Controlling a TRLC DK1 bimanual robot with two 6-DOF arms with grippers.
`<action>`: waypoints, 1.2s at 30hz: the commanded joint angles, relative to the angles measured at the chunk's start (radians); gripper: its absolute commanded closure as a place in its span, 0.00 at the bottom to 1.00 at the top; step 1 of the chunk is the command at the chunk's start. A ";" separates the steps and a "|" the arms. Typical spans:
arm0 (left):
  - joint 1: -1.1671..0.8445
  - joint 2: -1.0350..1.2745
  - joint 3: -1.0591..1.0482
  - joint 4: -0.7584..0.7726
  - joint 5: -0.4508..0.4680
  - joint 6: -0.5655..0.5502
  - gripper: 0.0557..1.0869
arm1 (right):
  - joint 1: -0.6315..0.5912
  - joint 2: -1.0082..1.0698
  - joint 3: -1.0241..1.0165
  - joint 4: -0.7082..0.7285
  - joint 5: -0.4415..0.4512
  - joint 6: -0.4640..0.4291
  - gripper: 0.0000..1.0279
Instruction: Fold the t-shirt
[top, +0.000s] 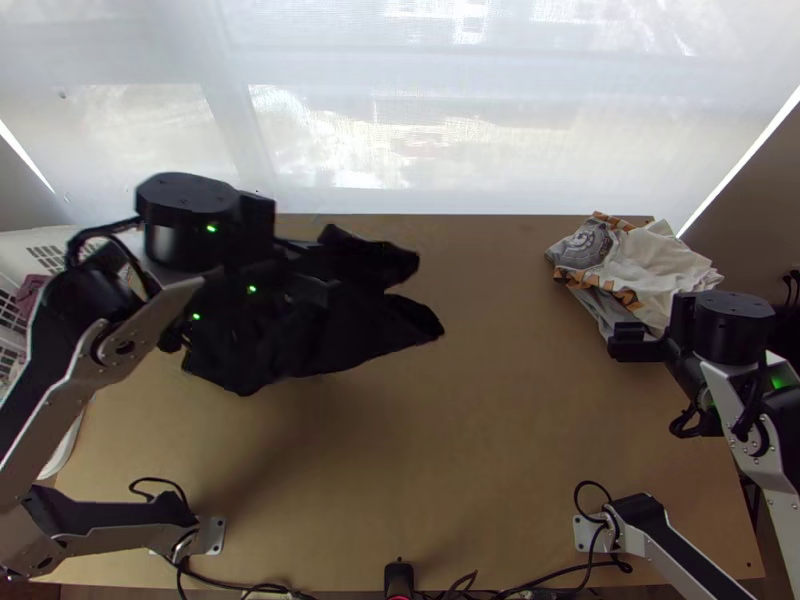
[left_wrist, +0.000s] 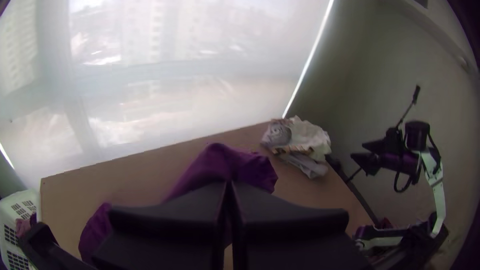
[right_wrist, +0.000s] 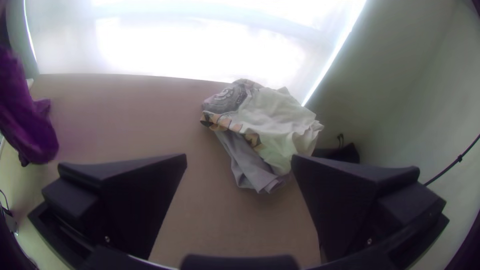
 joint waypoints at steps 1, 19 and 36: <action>-0.258 0.046 -0.128 -0.005 -0.001 0.032 0.96 | -0.026 0.000 0.008 -0.023 0.000 -0.002 0.05; -0.079 0.032 -0.203 -0.163 0.016 0.016 0.06 | -0.060 -0.040 -0.007 -0.052 0.000 -0.008 0.05; 0.417 -0.163 -0.592 -0.161 0.016 0.066 0.06 | -0.006 -0.042 -0.006 -0.041 -0.005 -0.030 0.05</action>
